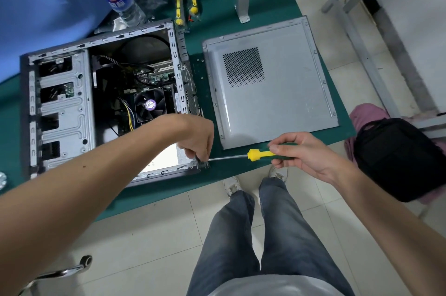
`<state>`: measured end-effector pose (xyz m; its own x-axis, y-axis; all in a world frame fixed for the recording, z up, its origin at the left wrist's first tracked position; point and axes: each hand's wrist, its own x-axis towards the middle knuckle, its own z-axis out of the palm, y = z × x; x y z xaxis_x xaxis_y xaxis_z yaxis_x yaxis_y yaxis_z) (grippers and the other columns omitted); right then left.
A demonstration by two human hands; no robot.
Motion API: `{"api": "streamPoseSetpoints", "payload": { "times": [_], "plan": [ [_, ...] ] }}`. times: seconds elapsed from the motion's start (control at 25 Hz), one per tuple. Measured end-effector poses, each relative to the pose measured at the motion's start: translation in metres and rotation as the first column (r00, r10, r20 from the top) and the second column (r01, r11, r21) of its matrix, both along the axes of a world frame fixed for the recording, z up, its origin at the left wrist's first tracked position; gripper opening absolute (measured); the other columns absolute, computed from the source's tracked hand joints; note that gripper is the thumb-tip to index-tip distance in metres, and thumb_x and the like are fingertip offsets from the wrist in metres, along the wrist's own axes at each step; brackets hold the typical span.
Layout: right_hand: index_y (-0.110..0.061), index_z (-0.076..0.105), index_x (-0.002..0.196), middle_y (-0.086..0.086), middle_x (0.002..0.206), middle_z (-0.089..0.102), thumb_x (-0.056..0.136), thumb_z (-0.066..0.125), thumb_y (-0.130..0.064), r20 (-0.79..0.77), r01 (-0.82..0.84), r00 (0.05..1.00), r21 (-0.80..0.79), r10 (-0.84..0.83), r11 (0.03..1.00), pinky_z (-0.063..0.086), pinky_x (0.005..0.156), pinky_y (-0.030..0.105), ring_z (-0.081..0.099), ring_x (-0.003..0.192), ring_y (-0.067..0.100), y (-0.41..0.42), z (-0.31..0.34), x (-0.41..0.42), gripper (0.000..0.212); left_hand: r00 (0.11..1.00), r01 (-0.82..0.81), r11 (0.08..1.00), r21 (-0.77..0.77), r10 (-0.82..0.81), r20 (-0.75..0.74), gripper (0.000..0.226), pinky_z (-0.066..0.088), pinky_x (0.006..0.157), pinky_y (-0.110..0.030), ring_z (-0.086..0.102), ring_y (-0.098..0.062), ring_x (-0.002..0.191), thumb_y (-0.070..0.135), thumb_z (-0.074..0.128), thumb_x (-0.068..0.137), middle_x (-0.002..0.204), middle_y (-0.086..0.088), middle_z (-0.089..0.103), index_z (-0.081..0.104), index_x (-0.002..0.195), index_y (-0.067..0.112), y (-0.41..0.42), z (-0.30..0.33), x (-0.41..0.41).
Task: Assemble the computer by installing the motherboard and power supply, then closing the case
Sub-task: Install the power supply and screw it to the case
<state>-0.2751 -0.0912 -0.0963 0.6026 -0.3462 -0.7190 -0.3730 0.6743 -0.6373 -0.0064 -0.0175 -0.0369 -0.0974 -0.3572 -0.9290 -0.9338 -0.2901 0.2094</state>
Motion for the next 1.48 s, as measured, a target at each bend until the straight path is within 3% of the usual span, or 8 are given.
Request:
{"api": "streamPoseSetpoints", "payload": {
  "times": [0.28, 0.56, 0.68, 0.8, 1.0, 1.16, 1.36, 1.48],
  "plan": [
    [-0.008, 0.078, 0.088, 0.013, 0.085, 0.071, 0.063, 0.085, -0.022, 0.016, -0.028, 0.999, 0.016, 0.028, 0.999, 0.058, 0.07, 0.031, 0.069, 0.072, 0.027, -0.004, -0.001, 0.001, 0.029, 0.992, 0.128, 0.992, 0.023, -0.128, 0.002, 0.008, 0.055, 0.073, -0.027, 0.061, 0.001, 0.053, 0.022, 0.068, 0.092, 0.089, 0.0, 0.076, 0.071, 0.085, 0.023, -0.003, 0.005, -0.003],
    [-0.007, 0.075, 0.089, 0.012, 0.083, 0.07, 0.071, 0.08, -0.013, 0.037, -0.02, 0.999, 0.035, 0.019, 0.999, 0.057, 0.071, 0.03, 0.068, 0.072, 0.026, -0.006, -0.002, 0.004, 0.02, 0.988, -0.147, 0.98, -0.134, 0.139, -0.069, 0.014, 0.046, 0.056, -0.015, 0.061, 0.003, 0.049, 0.025, 0.064, 0.095, 0.076, 0.004, 0.072, 0.072, 0.088, 0.016, -0.002, 0.012, 0.017],
    [-0.004, 0.069, 0.098, 0.012, 0.082, 0.069, 0.081, 0.07, 0.004, 0.049, -0.054, 0.998, 0.093, 0.05, 0.994, 0.058, 0.073, 0.032, 0.069, 0.073, 0.026, -0.009, -0.002, 0.0, 0.018, 0.855, -0.473, 0.636, -0.61, 0.498, -0.144, 0.009, 0.048, 0.054, -0.02, 0.059, 0.006, 0.06, 0.024, 0.057, 0.097, 0.077, 0.012, 0.063, 0.065, 0.092, 0.024, 0.027, 0.008, 0.023],
    [-0.005, 0.07, 0.093, 0.009, 0.084, 0.07, 0.074, 0.078, -0.008, 0.019, -0.012, 1.0, 0.041, 0.012, 0.999, 0.058, 0.068, 0.032, 0.07, 0.072, 0.029, -0.01, 0.001, 0.003, 0.021, 0.711, -0.398, 0.279, -0.874, 0.696, -0.102, 0.027, 0.046, 0.088, -0.041, 0.053, -0.013, 0.099, 0.029, 0.056, 0.097, 0.108, -0.003, 0.055, 0.056, 0.122, 0.02, 0.084, -0.01, 0.006],
    [-0.011, 0.068, 0.085, 0.005, 0.075, 0.069, 0.091, 0.068, -0.035, -0.14, -0.096, 0.988, -0.188, 0.07, 0.977, 0.043, 0.046, 0.024, 0.053, 0.051, 0.016, -0.006, 0.006, 0.017, 0.024, 0.641, -0.348, 0.435, -0.831, 0.757, 0.127, 0.052, 0.012, 0.115, -0.053, 0.037, -0.025, 0.131, 0.05, 0.026, 0.1, 0.131, -0.006, 0.051, 0.051, 0.136, 0.023, 0.114, -0.044, -0.019],
    [-0.017, 0.065, 0.084, -0.003, 0.073, 0.06, 0.09, 0.065, -0.006, -0.049, 0.015, 0.999, -0.092, -0.019, 0.996, 0.041, 0.053, 0.028, 0.052, 0.057, 0.017, -0.012, 0.012, 0.015, 0.013, 0.651, -0.252, 0.406, -0.878, 0.743, 0.156, 0.045, 0.017, 0.113, -0.054, 0.045, -0.024, 0.111, 0.049, 0.025, 0.1, 0.106, 0.002, 0.057, 0.058, 0.112, 0.021, 0.118, -0.054, -0.017],
    [-0.008, 0.066, 0.088, 0.004, 0.063, 0.066, 0.093, 0.063, -0.04, -0.246, -0.134, 0.967, -0.27, 0.066, 0.953, 0.037, 0.042, 0.022, 0.049, 0.046, 0.014, -0.001, 0.015, 0.019, 0.032, 0.685, -0.216, 0.453, -0.865, 0.702, 0.196, 0.033, 0.027, 0.106, -0.054, 0.037, -0.022, 0.087, 0.045, 0.024, 0.099, 0.088, 0.002, 0.04, 0.04, 0.087, 0.019, 0.114, -0.051, -0.013],
    [-0.018, 0.068, 0.084, -0.002, 0.07, 0.06, 0.089, 0.07, -0.021, -0.149, -0.071, 0.988, -0.173, 0.046, 0.982, 0.038, 0.047, 0.024, 0.049, 0.054, 0.013, -0.003, 0.017, 0.016, 0.005, 0.722, -0.192, 0.446, -0.874, 0.667, 0.182, 0.031, 0.033, 0.096, -0.049, 0.035, -0.022, 0.081, 0.044, 0.023, 0.099, 0.084, 0.001, 0.04, 0.035, 0.083, 0.019, 0.113, -0.05, -0.007]
  ]
}}
